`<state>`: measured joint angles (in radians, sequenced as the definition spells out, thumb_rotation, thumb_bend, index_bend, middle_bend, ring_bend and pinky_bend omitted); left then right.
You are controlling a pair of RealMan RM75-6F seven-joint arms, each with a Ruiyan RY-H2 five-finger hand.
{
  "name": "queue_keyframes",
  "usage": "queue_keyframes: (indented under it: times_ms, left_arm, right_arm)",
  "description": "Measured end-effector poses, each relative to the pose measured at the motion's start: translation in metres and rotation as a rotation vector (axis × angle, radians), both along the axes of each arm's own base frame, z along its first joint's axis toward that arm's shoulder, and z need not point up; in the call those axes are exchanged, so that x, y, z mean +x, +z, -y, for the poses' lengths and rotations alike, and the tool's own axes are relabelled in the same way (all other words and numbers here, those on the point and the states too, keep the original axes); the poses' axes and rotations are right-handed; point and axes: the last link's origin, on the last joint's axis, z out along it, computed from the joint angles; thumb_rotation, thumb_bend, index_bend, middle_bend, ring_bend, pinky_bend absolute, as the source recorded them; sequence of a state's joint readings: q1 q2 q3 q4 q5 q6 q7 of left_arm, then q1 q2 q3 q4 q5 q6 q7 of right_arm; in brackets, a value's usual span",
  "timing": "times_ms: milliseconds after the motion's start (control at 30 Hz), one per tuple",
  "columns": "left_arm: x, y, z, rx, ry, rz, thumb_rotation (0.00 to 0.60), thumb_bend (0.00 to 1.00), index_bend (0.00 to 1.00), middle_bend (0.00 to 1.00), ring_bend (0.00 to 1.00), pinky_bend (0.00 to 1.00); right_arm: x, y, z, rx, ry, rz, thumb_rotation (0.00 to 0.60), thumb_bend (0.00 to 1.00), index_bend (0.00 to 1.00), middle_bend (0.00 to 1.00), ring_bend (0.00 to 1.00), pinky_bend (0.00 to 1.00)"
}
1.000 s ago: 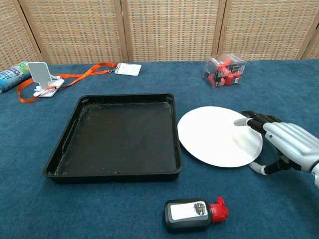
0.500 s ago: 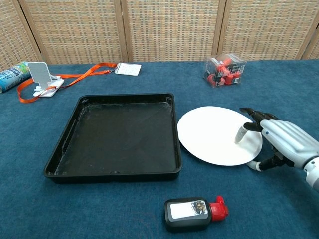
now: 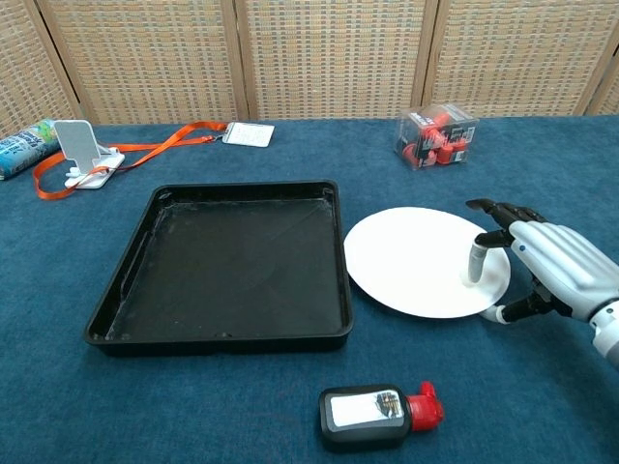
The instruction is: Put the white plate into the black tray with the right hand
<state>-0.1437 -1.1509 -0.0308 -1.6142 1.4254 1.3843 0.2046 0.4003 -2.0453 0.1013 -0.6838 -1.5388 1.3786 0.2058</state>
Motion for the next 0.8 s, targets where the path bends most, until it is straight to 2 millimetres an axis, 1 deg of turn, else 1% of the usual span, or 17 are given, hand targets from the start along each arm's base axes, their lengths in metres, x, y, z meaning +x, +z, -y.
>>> queue_keyframes:
  times_ms: [267,500,700,800]
  left_arm:
    - [0.0,-0.0006,0.0001,-0.003,0.001,0.0,0.6,0.0,0.0,0.0,0.0,0.0]
    - [-0.0001,-0.0007,-0.0004,-0.003,0.002,0.004,0.6,0.0,0.0,0.0,0.0,0.0]
    - [0.0006,-0.0017,-0.0001,-0.005,-0.002,0.006,0.6,0.0,0.0,0.0,0.0,0.0]
    - [0.0012,-0.0017,-0.0002,-0.005,-0.003,0.007,0.6,0.0,0.0,0.0,0.0,0.0]
  right_arm:
    - [0.003,-0.0003,-0.0013,0.002,0.011,0.008,0.6,0.51,0.6,0.13,0.0,0.09]
    - [0.0053,0.0013,0.0001,-0.006,0.016,0.017,0.6,0.53,0.62,0.14,0.0,0.1]
    - [0.0068,0.0055,-0.0001,-0.037,0.019,0.045,0.6,0.53,0.66,0.17,0.01,0.1]
    - [0.0069,0.0066,-0.0001,-0.046,0.024,0.048,0.6,0.56,0.67,0.18,0.01,0.1]
